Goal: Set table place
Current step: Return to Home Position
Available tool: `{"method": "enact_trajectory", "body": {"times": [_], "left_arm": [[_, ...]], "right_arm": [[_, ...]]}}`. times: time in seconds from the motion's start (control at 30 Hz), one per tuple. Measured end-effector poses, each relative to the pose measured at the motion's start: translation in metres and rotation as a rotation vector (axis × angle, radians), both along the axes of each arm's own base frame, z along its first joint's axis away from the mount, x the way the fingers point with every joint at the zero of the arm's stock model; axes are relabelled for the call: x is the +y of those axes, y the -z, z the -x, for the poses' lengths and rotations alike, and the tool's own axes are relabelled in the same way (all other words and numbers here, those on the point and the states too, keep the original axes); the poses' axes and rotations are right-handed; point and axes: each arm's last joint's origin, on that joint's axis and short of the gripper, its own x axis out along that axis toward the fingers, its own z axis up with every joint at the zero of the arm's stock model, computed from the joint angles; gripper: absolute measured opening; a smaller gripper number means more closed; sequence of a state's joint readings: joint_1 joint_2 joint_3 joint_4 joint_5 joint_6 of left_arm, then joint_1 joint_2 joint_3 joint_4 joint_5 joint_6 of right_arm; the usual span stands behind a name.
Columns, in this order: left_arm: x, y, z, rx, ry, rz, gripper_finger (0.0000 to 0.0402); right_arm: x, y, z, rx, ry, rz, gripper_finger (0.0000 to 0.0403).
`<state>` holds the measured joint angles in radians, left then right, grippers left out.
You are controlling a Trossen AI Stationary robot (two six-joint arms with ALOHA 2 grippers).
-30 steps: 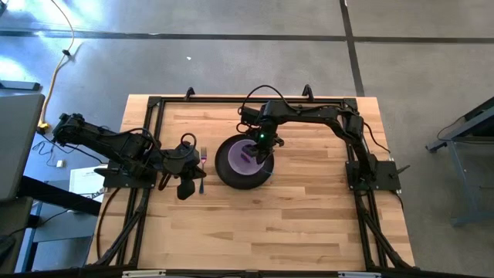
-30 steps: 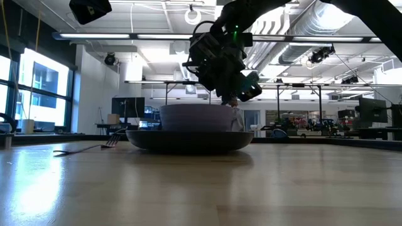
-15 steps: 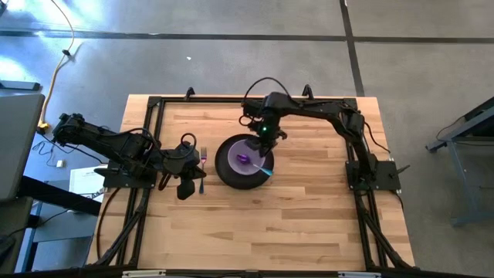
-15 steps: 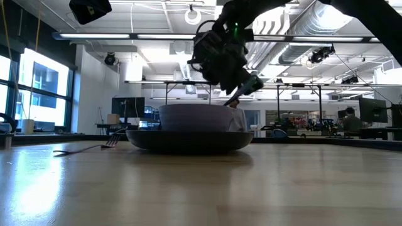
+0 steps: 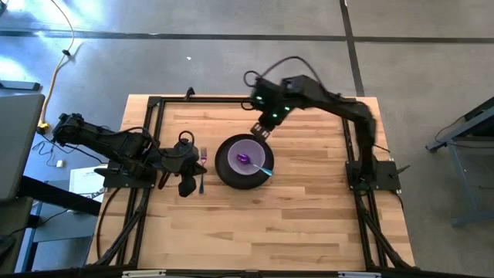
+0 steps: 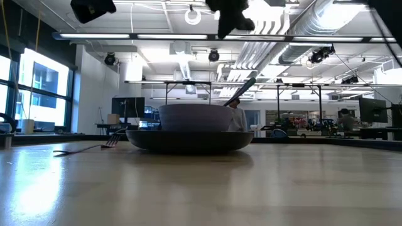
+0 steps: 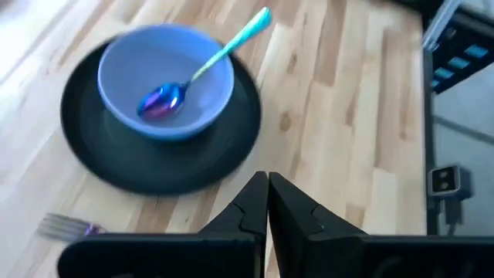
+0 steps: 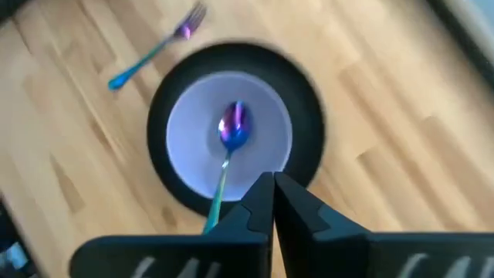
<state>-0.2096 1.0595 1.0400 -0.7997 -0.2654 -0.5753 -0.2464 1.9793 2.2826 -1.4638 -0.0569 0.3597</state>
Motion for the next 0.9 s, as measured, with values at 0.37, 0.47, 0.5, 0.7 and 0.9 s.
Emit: {"method": "enact_trajectory", "body": {"times": [0.37,0.47,0.5,0.7,0.9], "left_arm": [[0.006,-0.060,0.016,-0.242,0.049,-0.162,0.0000],[0.010,-0.068,0.031,-0.282,0.040,-0.167,0.0000],[0.010,-0.069,0.036,-0.292,0.040,-0.164,0.0000],[0.013,-0.064,0.064,-0.412,0.060,-0.129,0.0000],[0.019,-0.043,0.089,-0.532,0.053,-0.114,0.0000]], "right_arm": [[0.067,-0.065,0.084,-0.293,-0.016,0.351,0.0000],[0.086,-0.072,0.105,-0.405,-0.078,0.396,0.0000],[0.092,-0.072,0.111,-0.437,-0.101,0.407,0.0000],[0.123,-0.057,0.148,-0.679,-0.244,0.411,0.0000],[0.140,-0.024,0.183,-0.898,-0.321,0.353,0.0000]]}}
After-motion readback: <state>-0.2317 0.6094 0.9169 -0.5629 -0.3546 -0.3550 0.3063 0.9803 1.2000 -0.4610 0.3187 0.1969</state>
